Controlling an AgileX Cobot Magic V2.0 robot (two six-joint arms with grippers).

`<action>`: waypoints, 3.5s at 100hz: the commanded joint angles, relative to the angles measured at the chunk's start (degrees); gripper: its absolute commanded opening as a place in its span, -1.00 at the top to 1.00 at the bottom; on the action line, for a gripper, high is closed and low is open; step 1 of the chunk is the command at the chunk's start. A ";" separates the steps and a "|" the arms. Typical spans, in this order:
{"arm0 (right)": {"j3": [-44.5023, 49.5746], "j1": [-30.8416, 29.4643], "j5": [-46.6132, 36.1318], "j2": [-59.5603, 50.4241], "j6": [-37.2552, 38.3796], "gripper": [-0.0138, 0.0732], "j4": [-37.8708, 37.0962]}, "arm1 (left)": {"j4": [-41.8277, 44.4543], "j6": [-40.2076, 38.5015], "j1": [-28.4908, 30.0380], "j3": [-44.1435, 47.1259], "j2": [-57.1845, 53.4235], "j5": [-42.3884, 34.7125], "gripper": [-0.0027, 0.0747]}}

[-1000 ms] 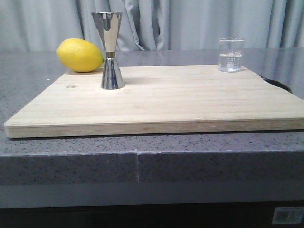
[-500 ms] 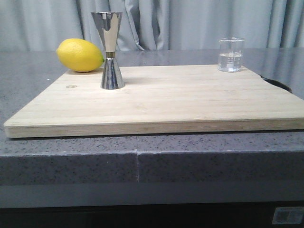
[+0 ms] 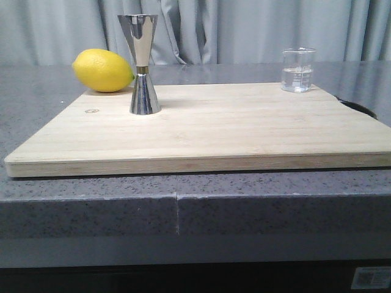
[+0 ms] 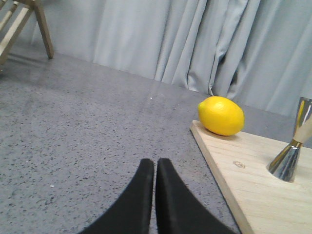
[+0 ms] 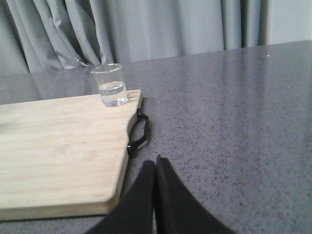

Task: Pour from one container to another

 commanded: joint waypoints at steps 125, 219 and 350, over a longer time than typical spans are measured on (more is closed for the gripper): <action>-31.97 -0.30 1.05 33.60 -0.32 0.83 -5.09 | -0.13 6.34 -0.41 -40.40 42.66 7.44 0.98; -31.97 -0.30 -2.63 33.82 -0.32 -0.46 -7.58 | 0.43 6.34 -0.41 -40.40 42.66 8.19 -0.91; -31.97 -0.30 -1.77 46.26 -0.32 -0.45 -3.96 | -23.56 39.87 -5.84 -40.40 59.62 1.91 -0.88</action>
